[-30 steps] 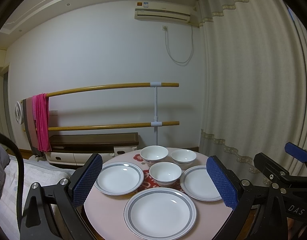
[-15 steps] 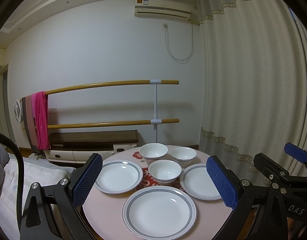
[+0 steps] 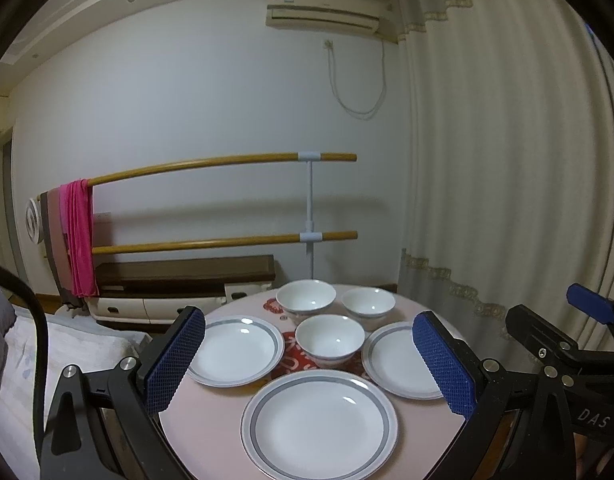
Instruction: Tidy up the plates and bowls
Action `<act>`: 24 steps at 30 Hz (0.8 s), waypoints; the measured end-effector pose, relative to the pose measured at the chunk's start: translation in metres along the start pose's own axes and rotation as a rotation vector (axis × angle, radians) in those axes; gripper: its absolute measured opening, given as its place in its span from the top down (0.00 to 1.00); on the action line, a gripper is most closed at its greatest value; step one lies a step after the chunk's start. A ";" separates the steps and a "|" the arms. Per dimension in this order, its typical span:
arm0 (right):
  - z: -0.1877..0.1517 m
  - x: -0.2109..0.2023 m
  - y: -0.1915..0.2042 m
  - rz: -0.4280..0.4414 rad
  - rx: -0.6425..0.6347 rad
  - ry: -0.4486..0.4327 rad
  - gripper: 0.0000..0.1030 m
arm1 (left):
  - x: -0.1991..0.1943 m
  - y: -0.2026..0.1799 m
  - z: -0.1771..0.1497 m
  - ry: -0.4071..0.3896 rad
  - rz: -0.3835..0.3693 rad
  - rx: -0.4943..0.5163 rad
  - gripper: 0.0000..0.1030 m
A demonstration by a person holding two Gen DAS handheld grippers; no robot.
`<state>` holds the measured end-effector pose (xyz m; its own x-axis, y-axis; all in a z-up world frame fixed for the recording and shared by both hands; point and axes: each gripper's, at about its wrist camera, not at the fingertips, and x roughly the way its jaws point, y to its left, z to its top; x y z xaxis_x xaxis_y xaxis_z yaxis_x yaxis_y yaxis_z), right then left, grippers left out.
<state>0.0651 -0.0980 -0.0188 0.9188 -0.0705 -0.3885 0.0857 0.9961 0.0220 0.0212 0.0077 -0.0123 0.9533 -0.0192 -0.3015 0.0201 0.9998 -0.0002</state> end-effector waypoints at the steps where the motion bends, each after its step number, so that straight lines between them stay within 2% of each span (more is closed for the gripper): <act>1: -0.001 0.003 0.000 0.000 0.000 0.006 0.00 | 0.003 0.001 -0.001 0.005 -0.001 0.001 0.01; 5: -0.009 0.020 -0.001 -0.014 -0.016 0.013 0.00 | 0.020 0.011 -0.011 0.030 -0.048 0.005 0.01; 9: -0.025 0.044 -0.004 -0.003 -0.040 0.034 0.00 | 0.043 0.029 -0.023 0.092 -0.025 -0.016 0.01; 13: -0.047 0.077 -0.009 0.072 -0.007 0.136 0.00 | 0.073 0.054 -0.039 0.199 0.013 -0.053 0.01; 16: -0.063 0.101 -0.014 0.082 0.027 0.222 0.01 | 0.094 0.070 -0.048 0.282 0.006 -0.108 0.01; 20: -0.082 0.123 -0.019 0.116 0.060 0.304 0.10 | 0.114 0.089 -0.060 0.360 0.042 -0.129 0.01; 24: -0.099 0.140 -0.016 0.149 0.081 0.388 0.19 | 0.136 0.096 -0.068 0.441 0.033 -0.149 0.01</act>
<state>0.1541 -0.1185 -0.1644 0.7118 0.1147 -0.6930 0.0071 0.9854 0.1704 0.1324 0.1018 -0.1178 0.7328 -0.0153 -0.6803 -0.0827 0.9903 -0.1114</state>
